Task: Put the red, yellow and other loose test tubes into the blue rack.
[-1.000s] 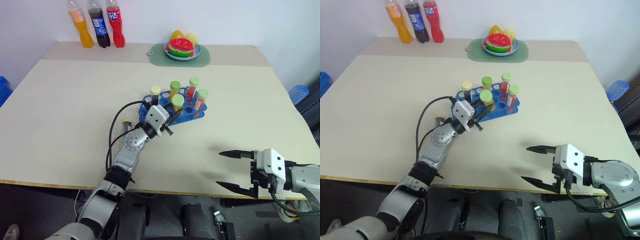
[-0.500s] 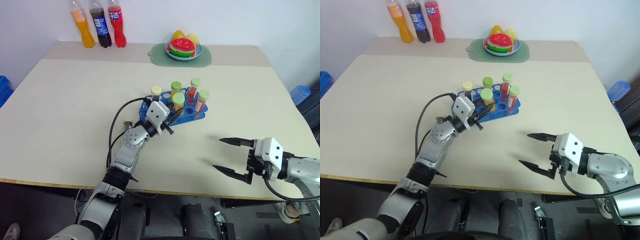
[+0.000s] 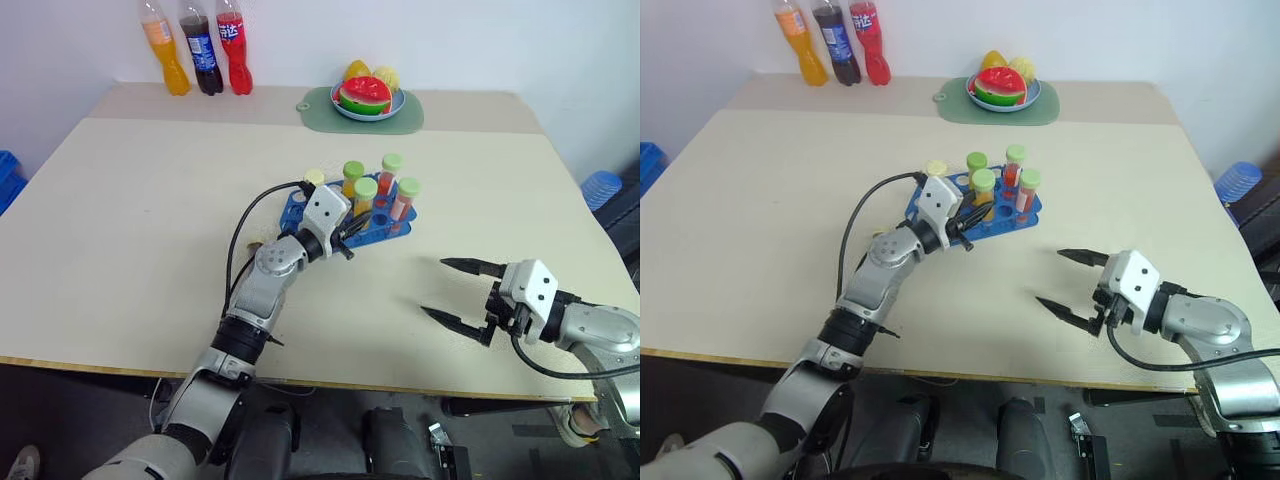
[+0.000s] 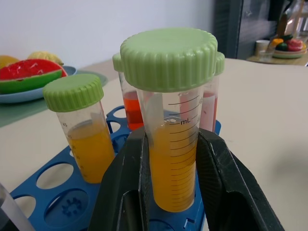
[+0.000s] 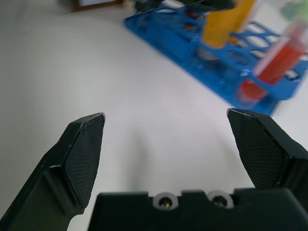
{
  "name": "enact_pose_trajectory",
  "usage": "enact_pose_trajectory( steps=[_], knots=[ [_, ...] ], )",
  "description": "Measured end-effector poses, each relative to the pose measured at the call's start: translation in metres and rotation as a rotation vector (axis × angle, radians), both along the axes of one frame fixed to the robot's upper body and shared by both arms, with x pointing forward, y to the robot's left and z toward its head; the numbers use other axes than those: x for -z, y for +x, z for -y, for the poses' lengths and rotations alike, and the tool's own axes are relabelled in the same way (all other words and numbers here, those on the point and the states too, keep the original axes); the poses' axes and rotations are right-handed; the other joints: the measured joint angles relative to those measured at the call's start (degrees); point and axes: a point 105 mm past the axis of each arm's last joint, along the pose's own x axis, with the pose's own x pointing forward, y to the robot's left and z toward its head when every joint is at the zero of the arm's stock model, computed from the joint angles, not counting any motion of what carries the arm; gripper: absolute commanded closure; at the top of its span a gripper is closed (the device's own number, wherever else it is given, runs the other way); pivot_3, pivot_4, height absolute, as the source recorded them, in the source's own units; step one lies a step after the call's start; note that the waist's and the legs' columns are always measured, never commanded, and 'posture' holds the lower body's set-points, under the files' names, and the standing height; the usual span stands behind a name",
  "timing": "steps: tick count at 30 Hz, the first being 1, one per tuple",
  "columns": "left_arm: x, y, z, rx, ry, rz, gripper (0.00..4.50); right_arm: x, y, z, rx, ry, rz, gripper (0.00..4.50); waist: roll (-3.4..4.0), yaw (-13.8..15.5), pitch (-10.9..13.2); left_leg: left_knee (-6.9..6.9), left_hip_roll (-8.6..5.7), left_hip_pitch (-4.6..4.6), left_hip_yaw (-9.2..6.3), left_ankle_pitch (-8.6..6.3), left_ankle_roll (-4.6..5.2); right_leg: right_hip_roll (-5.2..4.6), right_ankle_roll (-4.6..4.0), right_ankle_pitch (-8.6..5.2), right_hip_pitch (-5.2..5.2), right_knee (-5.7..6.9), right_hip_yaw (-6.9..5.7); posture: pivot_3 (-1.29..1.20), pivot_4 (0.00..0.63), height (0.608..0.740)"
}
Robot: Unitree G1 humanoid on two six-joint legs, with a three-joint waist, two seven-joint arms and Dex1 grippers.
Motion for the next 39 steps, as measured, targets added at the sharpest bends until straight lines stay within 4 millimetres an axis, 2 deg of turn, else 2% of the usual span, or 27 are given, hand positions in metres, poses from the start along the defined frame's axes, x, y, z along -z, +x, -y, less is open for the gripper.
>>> enact_pose_trajectory(
  steps=[3, 8, 9, 10, 11, 16, 20, 23, 24, 25, 27, 29, 30, 33, 36, 39],
  knots=[
    [0.0, 0.005, 0.001, -0.01, 0.01, -0.015, 3.69, 0.0, 0.005, 0.002, 0.034, 0.023, 0.011, 0.0, 0.01, 0.0, 0.0, 0.0, 0.0, 0.0, 0.0, 0.0, 0.0, 0.0, 0.0, 0.0, 0.0, 0.0, 0.0, 0.0, 0.15, 0.74],
    [-0.001, 0.008, -0.002, -0.001, -0.022, -0.05, 1.26, 0.001, 0.006, 0.004, 0.05, 0.026, 0.015, 0.0, 0.01, -0.1, 0.0, -0.01, 0.01, 0.0, 0.0, 0.0, 0.0, 0.0, 0.0, 0.0, -0.02, 0.02, 0.0, 0.0, 0.15, 0.74],
    [-0.001, 0.008, -0.003, -0.004, -0.024, -0.049, 0.63, 0.001, 0.007, 0.004, 0.056, 0.029, 0.017, 0.0, 0.01, -0.1, 0.0, -0.01, 0.0, 0.0, 0.0, 0.0, 0.0, 0.0, 0.0, 0.0, -0.02, 0.02, 0.0, 0.0, 0.15, 0.74],
    [-0.002, 0.009, -0.003, -0.007, -0.026, -0.046, 0.2, 0.001, 0.008, 0.005, 0.063, 0.033, 0.018, 0.0, 0.01, 0.0, 0.0, -0.01, 0.0, 0.0, 0.0, 0.0, 0.0, 0.0, 0.0, 0.0, -0.02, 0.02, 0.0, 0.0, 0.15, 0.74],
    [-0.003, 0.009, -0.003, -0.01, -0.027, -0.043, 0.05, 0.001, 0.009, 0.005, 0.068, 0.037, 0.021, 0.0, 0.01, 0.0, 0.0, -0.01, 0.0, 0.0, 0.0, 0.0, 0.0, 0.0, 0.0, 0.0, -0.02, 0.02, 0.0, 0.0, 0.15, 0.74],
    [-0.014, 0.01, -0.008, -0.007, -0.082, -0.053, 0.05, 0.001, 0.012, 0.007, 0.08, 0.04, 0.038, 0.0, 0.01, -0.1, 0.0, -0.01, 0.01, -0.01, 0.0, 0.0, 0.0, 0.0, 0.0, 0.0, -0.04, 0.02, 0.0, 0.0, 0.15, 0.74],
    [-0.046, 0.003, -0.018, 0.024, -0.206, -0.031, 0.05, 0.003, 0.013, 0.005, 0.075, 0.042, 0.04, 0.0, 0.01, -0.2, 0.0, -0.01, 0.02, -0.02, 0.0, 0.01, -0.02, 0.0, 0.0, 0.0, -0.05, 0.03, 0.01, 0.0, 0.15, 0.74],
    [-0.083, -0.01, -0.038, 0.039, -0.367, -0.02, 0.05, 0.006, 0.015, 0.002, 0.067, 0.045, 0.036, 0.0, 0.02, -0.3, 0.0, -0.02, 0.05, -0.01, -0.02, 0.03, -0.05, 0.01, 0.0, 0.0, -0.07, 0.05, 0.02, 0.0, 0.15, 0.74],
    [-0.092, -0.01, -0.047, 0.014, -0.411, -0.021, 0.05, 0.007, 0.015, 0.002, 0.067, 0.046, 0.032, 0.0, 0.02, -0.4, 0.0, -0.02, 0.05, -0.01, -0.02, 0.03, -0.05, 0.01, 0.0, 0.0, -0.07, 0.05, 0.02, 0.0, 0.15, 0.74],
    [-0.097, -0.005, -0.065, -0.085, -0.461, -0.083, 0.05, 0.008, 0.016, 0.002, 0.063, 0.049, 0.026, 0.0, 0.01, -0.5, 0.0, 0.0, 0.06, 0.0, -0.04, 0.0, 0.0, 0.01, 0.0, 0.0, -0.06, 0.09, 0.03, 0.0, 0.15, 0.74],
    [-0.092, 0.008, -0.108, -0.331, -0.441, -0.21, 0.05, 0.01, 0.016, 0.0, 0.054, 0.06, 0.02, 0.0, 0.02, -0.8, 0.0, -0.01, 0.06, 0.06, -0.05, 0.0, 0.0, 0.05, 0.0, 0.0, -0.07, 0.17, 0.04, 0.0, 0.15, 0.74],
    [-0.076, 0.008, -0.143, -0.504, -0.411, -0.35, 0.05, 0.012, 0.018, -0.003, 0.052, 0.084, 0.017, 0.0, 0.01, -1.2, 0.0, -0.01, 0.05, 0.06, -0.07, 0.0, 0.0, 0.06, 0.0, -0.01, -0.07, 0.19, 0.03, 0.0, 0.15, 0.74],
    [-0.068, 0.005, -0.153, -0.542, -0.409, -0.427, 0.05, 0.012, 0.02, -0.003, 0.055, 0.102, 0.022, 0.0, 0.0, -1.4, 0.0, 0.0, 0.04, 0.04, -0.07, 0.01, -0.01, 0.05, 0.0, -0.01, -0.07, 0.19, 0.03, 0.0, 0.15, 0.74],
    [-0.05, -0.007, -0.163, -0.576, -0.357, -0.639, 0.05, 0.007, 0.029, -0.009, 0.05, 0.158, 0.044, 0.0, -0.06, -1.3, 0.0, 0.04, 0.02, -0.04, -0.15, 0.07, -0.12, 0.05, 0.0, 0.0, -0.12, 0.21, -0.04, 0.0, 0.15, 0.74],
    [-0.042, -0.017, -0.169, -0.597, -0.272, -0.747, 0.05, 0.002, 0.035, -0.01, 0.044, 0.173, 0.073, 0.0, -0.04, -1.4, 0.0, 0.0, 0.02, 0.0, -0.14, 0.17, -0.3, 0.04, 0.0, 0.0, -0.12, 0.22, -0.02, 0.0, 0.15, 0.74],
    [-0.025, -0.024, -0.168, -0.567, -0.239, -0.834, 0.05, 0.009, 0.037, -0.009, 0.053, 0.179, 0.058, 0.0, -0.04, -1.4, 0.0, -0.03, 0.06, -0.01, -0.13, 0.19, -0.35, 0.03, -0.01, 0.0, -0.22, 0.29, 0.04, 0.0, 0.15, 0.74]
  ],
)
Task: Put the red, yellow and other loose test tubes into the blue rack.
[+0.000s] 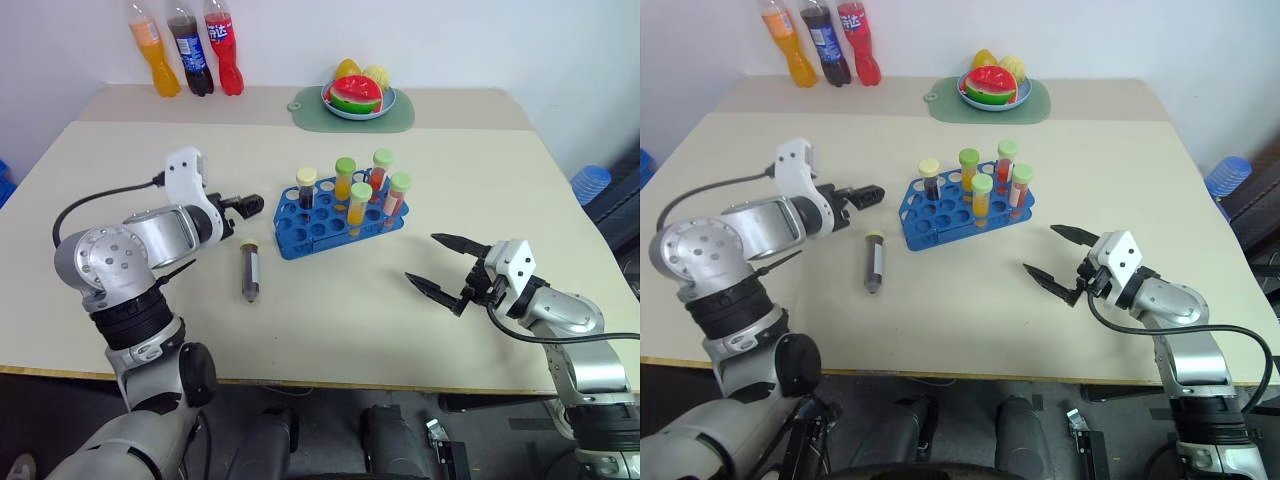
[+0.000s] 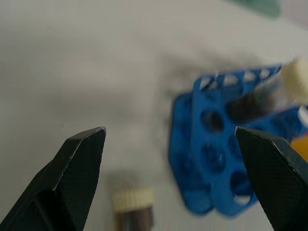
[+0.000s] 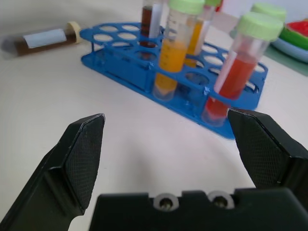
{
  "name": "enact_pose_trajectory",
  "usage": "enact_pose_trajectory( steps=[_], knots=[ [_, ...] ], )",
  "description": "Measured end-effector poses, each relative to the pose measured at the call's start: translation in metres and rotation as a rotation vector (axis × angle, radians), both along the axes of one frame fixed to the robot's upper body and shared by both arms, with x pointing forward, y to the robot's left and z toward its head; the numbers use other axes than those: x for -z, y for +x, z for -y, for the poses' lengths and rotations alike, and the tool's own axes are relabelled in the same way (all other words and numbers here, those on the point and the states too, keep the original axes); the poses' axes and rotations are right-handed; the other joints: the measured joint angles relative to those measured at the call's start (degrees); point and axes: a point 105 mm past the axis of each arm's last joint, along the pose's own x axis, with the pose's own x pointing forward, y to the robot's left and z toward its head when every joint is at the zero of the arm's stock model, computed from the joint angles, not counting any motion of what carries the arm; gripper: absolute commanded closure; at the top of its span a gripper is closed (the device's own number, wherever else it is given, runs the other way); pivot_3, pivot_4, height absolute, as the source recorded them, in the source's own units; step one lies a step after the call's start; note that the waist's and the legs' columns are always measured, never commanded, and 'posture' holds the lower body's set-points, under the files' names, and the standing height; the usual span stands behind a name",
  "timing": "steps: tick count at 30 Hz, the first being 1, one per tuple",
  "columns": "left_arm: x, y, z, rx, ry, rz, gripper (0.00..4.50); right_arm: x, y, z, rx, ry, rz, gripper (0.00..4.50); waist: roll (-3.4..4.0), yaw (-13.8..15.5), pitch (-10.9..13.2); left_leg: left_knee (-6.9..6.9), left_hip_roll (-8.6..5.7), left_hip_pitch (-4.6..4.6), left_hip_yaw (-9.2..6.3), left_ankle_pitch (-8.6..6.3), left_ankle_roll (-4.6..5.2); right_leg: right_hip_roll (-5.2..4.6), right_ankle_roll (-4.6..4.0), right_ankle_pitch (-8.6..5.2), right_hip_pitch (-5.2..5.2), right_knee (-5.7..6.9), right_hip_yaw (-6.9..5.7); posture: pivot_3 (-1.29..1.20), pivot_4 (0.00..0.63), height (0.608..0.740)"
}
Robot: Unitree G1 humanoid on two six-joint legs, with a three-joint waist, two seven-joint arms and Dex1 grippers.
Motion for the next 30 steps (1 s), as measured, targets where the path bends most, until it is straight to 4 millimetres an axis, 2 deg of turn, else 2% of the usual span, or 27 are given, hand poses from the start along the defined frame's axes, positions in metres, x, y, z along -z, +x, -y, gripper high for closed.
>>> enact_pose_trajectory(
  steps=[6, 8, 13, 19, 22, 27, 28, 30],
  knots=[
    [0.009, -0.011, -0.012, 0.005, 0.018, -0.102, 0.05, 0.003, 0.002, -0.005, -0.016, -0.003, 0.011, 0.0, 0.01, -0.1, 0.0, 0.02, 0.02, 0.01, 0.11, -0.01, 0.0, -0.04, -0.02, -0.01, -0.33, 0.53, 0.17, 0.0, 0.15, 0.74],
    [0.015, -0.023, -0.013, 0.005, 0.026, -0.159, 0.05, 0.005, 0.003, -0.004, -0.013, -0.002, 0.01, 0.0, 0.0, -0.2, 0.0, 0.01, 0.14, 0.01, 0.12, -0.01, 0.0, -0.09, -0.02, -0.01, -0.39, 0.61, 0.24, 0.0, 0.15, 0.74],
    [0.032, -0.032, -0.004, -0.078, -0.019, -0.281, 0.05, 0.009, 0.002, -0.007, -0.017, 0.011, 0.009, 0.0, 0.0, 0.6, 0.0, 0.05, -0.02, 0.01, 0.18, 0.01, -0.02, -0.13, -0.03, -0.01, -0.32, 0.54, 0.26, 0.0, 0.15, 0.74],
    [0.047, -0.032, 0.01, -0.162, -0.044, -0.368, 0.05, 0.012, 0.001, -0.007, -0.011, 0.013, 0.0, 0.0, 0.01, 1.2, 0.0, 0.05, -0.09, 0.01, 0.25, 0.05, -0.1, -0.09, -0.04, -0.02, -0.35, 0.53, 0.27, 0.0, 0.15, 0.74],
    [0.052, -0.029, 0.01, -0.196, -0.031, -0.419, 0.91, 0.012, 0.001, -0.007, -0.006, 0.015, 0.002, 0.0, 0.01, 1.2, 0.0, 0.05, -0.09, 0.01, 0.25, 0.05, -0.1, -0.06, -0.04, -0.02, -0.36, 0.53, 0.27, 0.0, 0.15, 0.74],
    [0.057, -0.026, 0.009, -0.233, -0.025, -0.472, 3.34, 0.012, -0.001, -0.007, -0.004, 0.014, 0.001, 0.0, 0.0, 1.3, 0.0, 0.05, -0.1, 0.01, 0.27, 0.06, -0.12, -0.06, -0.04, -0.02, -0.36, 0.52, 0.27, 0.0, 0.15, 0.74],
    [0.057, -0.025, 0.011, -0.232, -0.03, -0.476, 3.7, 0.012, -0.001, -0.008, -0.004, 0.014, 0.001, 0.0, 0.01, 1.3, 0.0, 0.04, -0.1, 0.01, 0.27, 0.06, -0.12, -0.06, -0.04, -0.02, -0.36, 0.52, 0.27, 0.0, 0.15, 0.74],
    [0.057, -0.026, 0.011, -0.229, -0.037, -0.475, 3.7, 0.012, -0.001, -0.008, -0.005, 0.014, 0.001, 0.0, 0.01, 1.2, 0.0, 0.04, -0.09, 0.01, 0.27, 0.06, -0.12, -0.06, -0.04, -0.02, -0.36, 0.52, 0.27, 0.0, 0.15, 0.74]
  ],
)
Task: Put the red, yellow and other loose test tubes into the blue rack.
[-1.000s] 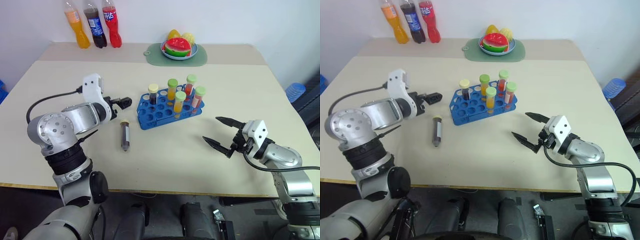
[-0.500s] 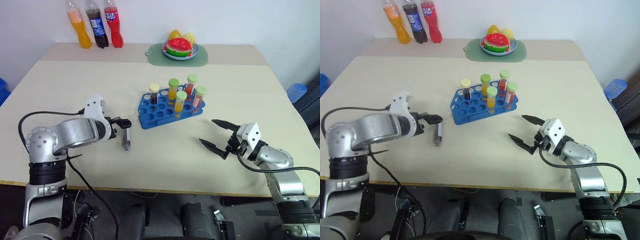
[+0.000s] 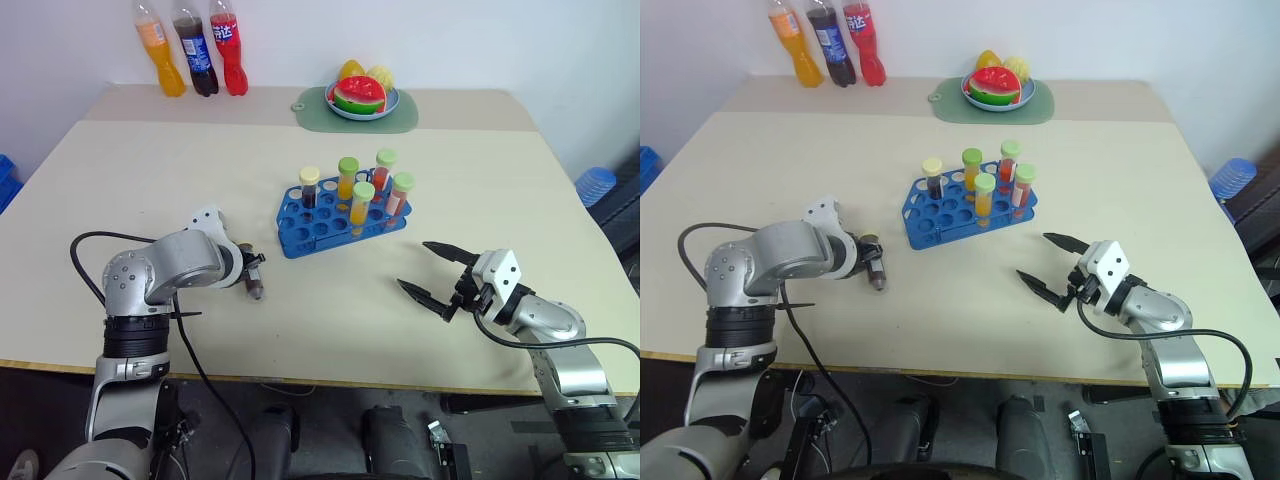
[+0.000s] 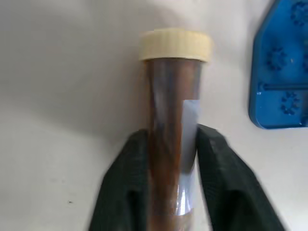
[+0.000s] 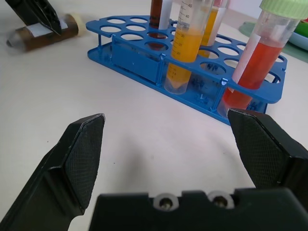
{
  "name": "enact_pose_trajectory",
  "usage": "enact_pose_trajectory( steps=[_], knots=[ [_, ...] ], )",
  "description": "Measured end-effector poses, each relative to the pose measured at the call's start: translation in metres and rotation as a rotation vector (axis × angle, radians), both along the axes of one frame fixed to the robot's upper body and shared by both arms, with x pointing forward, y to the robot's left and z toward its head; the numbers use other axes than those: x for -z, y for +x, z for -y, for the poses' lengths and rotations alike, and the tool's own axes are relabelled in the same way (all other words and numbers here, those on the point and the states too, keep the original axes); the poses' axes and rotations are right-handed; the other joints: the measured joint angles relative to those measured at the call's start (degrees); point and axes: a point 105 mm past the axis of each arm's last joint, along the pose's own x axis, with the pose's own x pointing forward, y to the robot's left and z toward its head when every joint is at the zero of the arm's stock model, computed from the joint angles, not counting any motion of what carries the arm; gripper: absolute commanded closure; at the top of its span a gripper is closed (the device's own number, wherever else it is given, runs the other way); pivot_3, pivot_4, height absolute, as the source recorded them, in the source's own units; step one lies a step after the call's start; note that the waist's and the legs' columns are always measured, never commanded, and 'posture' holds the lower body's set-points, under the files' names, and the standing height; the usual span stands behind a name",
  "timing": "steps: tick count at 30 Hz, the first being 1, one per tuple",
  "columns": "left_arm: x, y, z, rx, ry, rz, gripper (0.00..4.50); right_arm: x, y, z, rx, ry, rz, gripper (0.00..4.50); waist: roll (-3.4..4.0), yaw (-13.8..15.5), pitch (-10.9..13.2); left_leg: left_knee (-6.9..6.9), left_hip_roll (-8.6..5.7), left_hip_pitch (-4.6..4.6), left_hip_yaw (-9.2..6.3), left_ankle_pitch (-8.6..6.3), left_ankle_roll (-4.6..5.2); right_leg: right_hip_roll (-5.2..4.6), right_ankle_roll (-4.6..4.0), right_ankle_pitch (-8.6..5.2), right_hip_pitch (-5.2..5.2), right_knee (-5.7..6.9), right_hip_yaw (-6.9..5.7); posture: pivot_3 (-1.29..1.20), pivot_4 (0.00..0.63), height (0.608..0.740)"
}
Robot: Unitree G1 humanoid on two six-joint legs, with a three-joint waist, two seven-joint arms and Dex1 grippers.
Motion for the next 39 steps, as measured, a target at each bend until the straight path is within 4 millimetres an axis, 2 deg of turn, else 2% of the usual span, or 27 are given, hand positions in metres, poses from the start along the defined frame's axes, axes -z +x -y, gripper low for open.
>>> enact_pose_trajectory(
  steps=[3, 5, 7, 9, 12, 13, 15, 19, 24, 27, 30, 33, 36, 39],
  knots=[
    [0.0, -0.003, -0.001, 0.051, 0.001, 0.028, 3.7, -0.002, 0.002, -0.001, -0.006, -0.001, 0.005, 0.0, 0.0, -0.1, 0.0, -0.01, -0.01, 0.0, 0.03, 0.0, 0.0, 0.0, 0.0, 0.0, -0.02, 0.0, 0.01, 0.0, 0.15, 0.74],
    [-0.003, -0.009, -0.011, 0.133, 0.014, 0.082, 3.7, -0.004, 0.004, -0.003, -0.013, -0.001, 0.012, 0.0, -0.01, -0.7, 0.0, -0.06, 0.02, -0.02, 0.07, 0.01, -0.01, 0.06, -0.07, -0.04, -0.12, 0.07, 0.03, 0.0, 0.15, 0.74],
    [-0.02, -0.018, -0.027, 0.24, 0.064, 0.175, 3.7, -0.003, 0.005, -0.001, -0.017, -0.004, 0.009, 0.0, -0.02, -1.4, 0.0, -0.09, 0.07, -0.14, 0.05, 0.07, -0.12, 0.12, -0.15, -0.08, -0.27, 0.16, 0.02, 0.0, 0.15, 0.74],
    [-0.051, -0.025, -0.031, 0.333, 0.139, 0.321, 3.7, 0.001, 0.005, 0.001, -0.015, -0.005, -0.009, 0.0, 0.0, -1.4, 0.0, -0.09, 0.07, -0.17, 0.06, 0.08, -0.13, 0.1, -0.16, -0.09, -0.27, 0.12, 0.02, 0.0, 0.15, 0.74],
    [-0.105, -0.032, -0.013, 0.434, 0.277, 0.674, 3.7, 0.001, 0.008, 0.001, -0.025, -0.01, -0.01, 0.0, 0.09, -1.0, 0.0, -0.08, 0.03, -0.17, 0.14, 0.08, -0.13, 0.05, -0.17, -0.09, -0.13, -0.04, 0.0, 0.0, 0.15, 0.74],
    [-0.117, -0.035, -0.002, 0.476, 0.303, 0.796, 3.7, -0.001, 0.009, 0.0, -0.03, -0.014, -0.004, 0.0, 0.09, -1.0, 0.0, -0.09, 0.03, -0.16, 0.28, 0.08, -0.14, 0.05, -0.18, -0.09, -0.1, -0.07, -0.02, 0.0, 0.15, 0.74],
    [-0.127, -0.042, 0.021, 0.572, 0.316, 0.98, 3.7, -0.004, 0.011, -0.001, -0.036, -0.019, 0.006, 0.0, 0.11, -1.1, 0.0, -0.15, 0.06, -0.12, 0.33, 0.08, -0.14, 0.06, -0.19, -0.1, -0.06, -0.11, -0.03, 0.0, 0.15, 0.74],
    [-0.114, -0.038, 0.052, 0.734, 0.312, 1.192, 3.7, -0.003, 0.011, 0.004, -0.032, -0.033, -0.005, 0.0, 0.09, -1.1, 0.0, -0.17, 0.09, -0.07, 0.35, -0.09, 0.16, 0.07, -0.24, -0.13, 0.05, -0.17, -0.05, 0.0, 0.15, 0.74],
    [-0.094, 0.003, 0.076, 0.706, 0.519, 1.434, 3.7, -0.002, 0.005, 0.012, -0.019, -0.064, -0.021, 0.0, 0.14, -0.7, 0.0, -0.16, 0.07, 0.0, 0.26, -0.18, 0.32, 0.04, -0.21, -0.1, 0.28, -0.51, -0.13, 0.0, 0.15, 0.74],
    [-0.073, 0.019, 0.088, 0.662, 0.589, 1.482, 3.7, -0.003, -0.002, 0.022, 0.004, -0.092, -0.037, 0.0, 0.13, -0.3, 0.0, -0.16, 0.07, -0.13, 0.12, -0.2, 0.37, 0.02, -0.1, -0.03, 0.23, -0.74, -0.12, 0.0, 0.15, 0.74],
    [-0.054, 0.025, 0.096, 0.675, 0.62, 1.485, 3.7, -0.007, -0.006, 0.032, 0.031, -0.108, -0.041, 0.0, 0.14, -0.3, 0.0, -0.15, 0.07, -0.27, 0.1, -0.2, 0.36, 0.02, -0.06, -0.01, 0.09, -0.75, -0.13, 0.0, 0.15, 0.74],
    [-0.033, 0.025, 0.108, 0.673, 0.556, 1.486, 3.7, -0.008, -0.01, 0.035, 0.039, -0.109, -0.049, 0.0, 0.14, 0.1, 0.0, -0.09, 0.07, -0.27, 0.1, -0.24, 0.43, 0.02, 0.0, 0.02, 0.13, -0.76, -0.13, 0.0, 0.15, 0.74],
    [-0.025, 0.021, 0.119, 0.711, 0.537, 1.511, 3.7, -0.01, -0.012, 0.033, 0.032, -0.11, -0.047, 0.0, 0.19, 0.1, -0.1, -0.04, 0.06, -0.24, 0.1, -0.25, 0.45, 0.02, 0.02, 0.07, 0.18, -0.76, -0.13, 0.0, 0.15, 0.74],
    [-0.022, 0.019, 0.12, 0.701, 0.509, 1.519, 3.7, -0.011, -0.012, 0.034, 0.035, -0.114, -0.054, 0.0, 0.31, 0.1, -0.1, -0.04, 0.06, -0.23, 0.1, -0.25, 0.45, 0.02, 0.02, 0.07, 0.19, -0.75, -0.14, 0.0, 0.15, 0.74]
  ],
)
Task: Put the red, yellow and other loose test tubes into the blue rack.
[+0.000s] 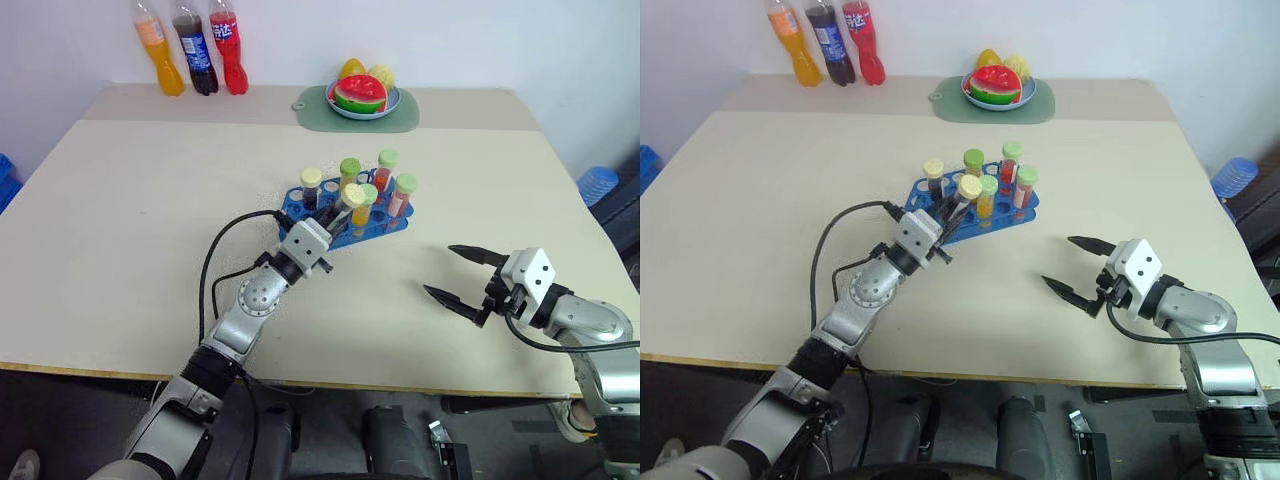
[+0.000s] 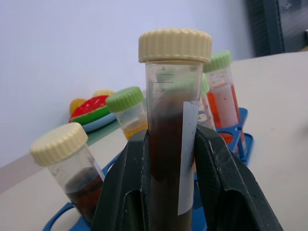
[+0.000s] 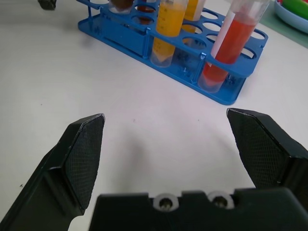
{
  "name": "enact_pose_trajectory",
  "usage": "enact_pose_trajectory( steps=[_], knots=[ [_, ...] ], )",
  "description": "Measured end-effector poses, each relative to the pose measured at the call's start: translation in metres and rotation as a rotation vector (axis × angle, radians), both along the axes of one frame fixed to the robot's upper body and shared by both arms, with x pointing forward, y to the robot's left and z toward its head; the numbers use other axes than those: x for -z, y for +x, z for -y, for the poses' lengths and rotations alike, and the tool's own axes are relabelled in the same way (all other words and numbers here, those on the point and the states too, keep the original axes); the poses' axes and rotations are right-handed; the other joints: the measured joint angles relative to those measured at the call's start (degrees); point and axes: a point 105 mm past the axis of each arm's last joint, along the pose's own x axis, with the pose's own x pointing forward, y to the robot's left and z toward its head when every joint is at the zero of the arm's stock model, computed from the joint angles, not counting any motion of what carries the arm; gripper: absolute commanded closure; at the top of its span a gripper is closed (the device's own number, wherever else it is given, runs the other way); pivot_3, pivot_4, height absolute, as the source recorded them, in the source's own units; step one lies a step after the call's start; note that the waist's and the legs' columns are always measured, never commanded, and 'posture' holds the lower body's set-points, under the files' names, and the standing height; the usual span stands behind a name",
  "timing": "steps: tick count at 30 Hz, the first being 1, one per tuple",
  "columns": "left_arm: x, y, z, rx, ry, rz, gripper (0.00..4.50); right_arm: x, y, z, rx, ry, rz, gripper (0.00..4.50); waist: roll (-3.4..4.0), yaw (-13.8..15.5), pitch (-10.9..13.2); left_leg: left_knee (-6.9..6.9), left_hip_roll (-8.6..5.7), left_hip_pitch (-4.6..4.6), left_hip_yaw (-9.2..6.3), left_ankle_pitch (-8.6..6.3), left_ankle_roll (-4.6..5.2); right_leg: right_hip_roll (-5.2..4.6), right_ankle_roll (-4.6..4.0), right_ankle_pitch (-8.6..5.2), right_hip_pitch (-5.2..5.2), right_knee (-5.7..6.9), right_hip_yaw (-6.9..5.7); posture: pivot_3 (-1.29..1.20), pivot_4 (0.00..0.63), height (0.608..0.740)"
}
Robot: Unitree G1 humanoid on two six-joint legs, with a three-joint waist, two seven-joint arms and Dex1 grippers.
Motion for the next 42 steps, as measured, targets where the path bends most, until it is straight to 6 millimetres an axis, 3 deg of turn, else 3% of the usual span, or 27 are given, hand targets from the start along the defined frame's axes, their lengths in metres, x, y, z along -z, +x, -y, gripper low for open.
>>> enact_pose_trajectory(
  steps=[12, 15, 22, 25, 29, 30, 35, 37, 42],
  knots=[
    [0.007, 0.01, -0.011, -0.002, -0.171, -0.1, 3.7, 0.006, -0.003, 0.004, 0.025, 0.008, -0.021, 0.0, 0.29, -0.1, -0.2, -0.07, 0.01, 0.6, 0.01, -0.05, 0.09, 0.0, 0.01, 0.0, 0.6, -0.04, 0.0, 0.0, 0.15, 0.74],
    [0.024, 0.014, -0.02, -0.019, -0.214, -0.187, 3.7, 0.01, -0.005, 0.01, 0.045, 0.014, -0.032, 0.0, 0.29, -0.3, -0.2, -0.09, 0.01, 0.61, 0.01, -0.06, 0.1, 0.01, 0.01, 0.0, 0.56, -0.04, 0.0, 0.0, 0.15, 0.74],
    [0.025, 0.015, -0.026, 0.009, -0.262, -0.219, 3.7, 0.013, -0.006, 0.018, 0.075, 0.02, -0.035, 0.0, 0.31, -0.9, -0.3, -0.1, 0.03, 0.61, 0.0, -0.06, 0.1, 0.04, 0.01, 0.0, 0.56, -0.03, 0.0, 0.0, 0.15, 0.74],
    [0.028, 0.013, -0.027, 0.047, -0.265, -0.235, 2.39, 0.014, -0.005, 0.017, 0.081, 0.031, -0.031, 0.0, 0.31, -1.2, -0.3, -0.11, 0.03, 0.61, -0.01, -0.06, 0.1, 0.04, 0.01, 0.0, 0.56, -0.03, 0.0, 0.0, 0.15, 0.74],
    [0.038, 0.009, -0.031, 0.033, -0.25, -0.272, 0.32, 0.014, -0.005, 0.015, 0.08, 0.043, -0.027, 0.0, 0.3, -1.3, -0.2, -0.12, 0.03, 0.59, -0.03, -0.05, 0.1, 0.04, 0.01, 0.0, 0.53, -0.03, 0.0, 0.0, 0.15, 0.74],
    [0.035, 0.008, -0.034, 0.02, -0.24, -0.26, 0.02, 0.014, -0.005, 0.015, 0.079, 0.045, -0.025, 0.0, 0.3, -1.2, -0.2, -0.11, 0.03, 0.59, -0.03, -0.05, 0.1, 0.03, 0.01, 0.0, 0.53, -0.03, 0.01, 0.0, 0.15, 0.74],
    [0.008, -0.003, -0.058, -0.02, -0.208, -0.185, 0.02, 0.014, -0.005, 0.013, 0.071, 0.047, -0.016, 0.0, 0.33, -1.4, -0.3, -0.16, 0.06, 0.6, -0.03, -0.05, 0.09, 0.03, 0.0, -0.01, 0.52, -0.03, 0.01, 0.0, 0.15, 0.74],
    [0.003, -0.019, -0.075, -0.013, -0.284, -0.181, 0.02, 0.014, -0.006, 0.013, 0.066, 0.054, -0.014, 0.0, 0.33, -1.4, -0.3, -0.17, 0.09, 0.59, -0.02, -0.06, 0.09, 0.02, 0.0, -0.01, 0.5, -0.03, 0.03, 0.0, 0.15, 0.74],
    [0.03, -0.053, -0.135, -0.073, -0.11, -0.294, 0.02, 0.02, -0.007, 0.019, 0.083, 0.061, -0.02, 0.0, 0.38, -1.4, -0.3, -0.22, 0.1, 0.62, -0.02, -0.06, 0.09, 0.02, -0.03, -0.02, 0.51, -0.04, 0.03, 0.0, 0.15, 0.74]
  ],
)
